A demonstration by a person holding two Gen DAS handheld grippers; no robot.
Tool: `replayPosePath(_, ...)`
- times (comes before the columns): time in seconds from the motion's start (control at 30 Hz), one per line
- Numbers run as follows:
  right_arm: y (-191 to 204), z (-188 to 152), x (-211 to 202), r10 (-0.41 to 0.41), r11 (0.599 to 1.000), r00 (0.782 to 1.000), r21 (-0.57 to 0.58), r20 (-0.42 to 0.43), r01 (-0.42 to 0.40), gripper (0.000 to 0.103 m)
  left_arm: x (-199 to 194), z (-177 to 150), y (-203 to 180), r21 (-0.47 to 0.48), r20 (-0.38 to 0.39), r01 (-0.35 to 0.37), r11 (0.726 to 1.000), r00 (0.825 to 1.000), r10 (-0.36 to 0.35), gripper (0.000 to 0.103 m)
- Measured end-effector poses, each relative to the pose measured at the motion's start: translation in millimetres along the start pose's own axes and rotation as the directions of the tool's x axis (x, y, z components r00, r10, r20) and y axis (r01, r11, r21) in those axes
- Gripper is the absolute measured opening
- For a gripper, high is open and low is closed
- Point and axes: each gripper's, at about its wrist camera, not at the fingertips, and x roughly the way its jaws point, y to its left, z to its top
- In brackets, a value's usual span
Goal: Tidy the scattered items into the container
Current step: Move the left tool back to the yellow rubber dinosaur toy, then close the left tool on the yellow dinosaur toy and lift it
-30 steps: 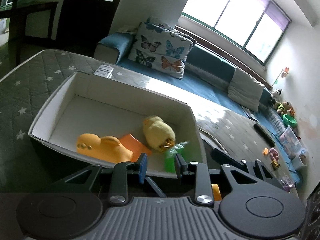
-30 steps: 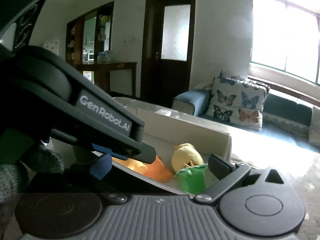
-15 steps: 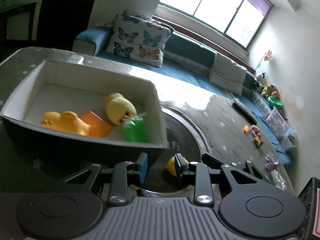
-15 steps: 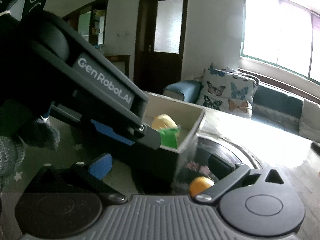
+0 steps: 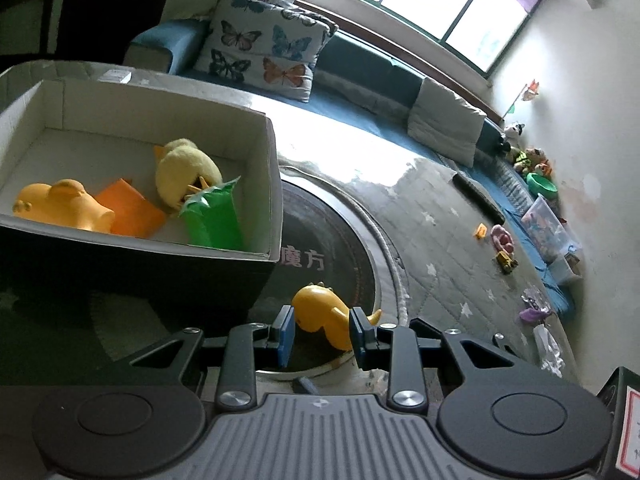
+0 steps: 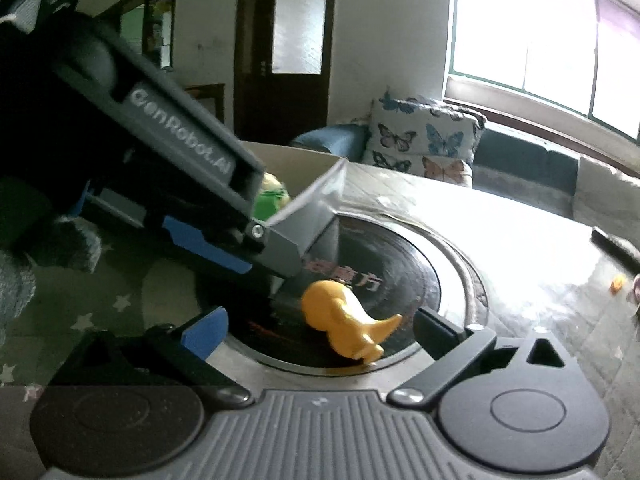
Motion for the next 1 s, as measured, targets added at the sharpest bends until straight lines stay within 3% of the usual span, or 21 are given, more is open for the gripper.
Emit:
replayPosePath(0.37,-31.3,-2.0,28.8,0.042,0.997,0.998,0.072,-0.052,-0.039,0.088,28.1,7.7,0.7,-0.112,0.000,0.013,0.994,1.000,-0.013,0.032)
replayPosePath(0.8,-48.7,-5.4,44.2,0.135,0.985,0.988,0.120,-0.081,-0.125,0.045,51.0,7.3,-3.1,-0.171,-0.046,-0.043,0.984,0.998,0.036,0.034)
replayPosePath(1.0,-49.5,-8.8,41.6,0.156,0.981,0.985,0.133,-0.078,-0.145,0.036,57.7,6.6,1.0,-0.184,-0.092,-0.071,0.980,0.994,0.055,0.035)
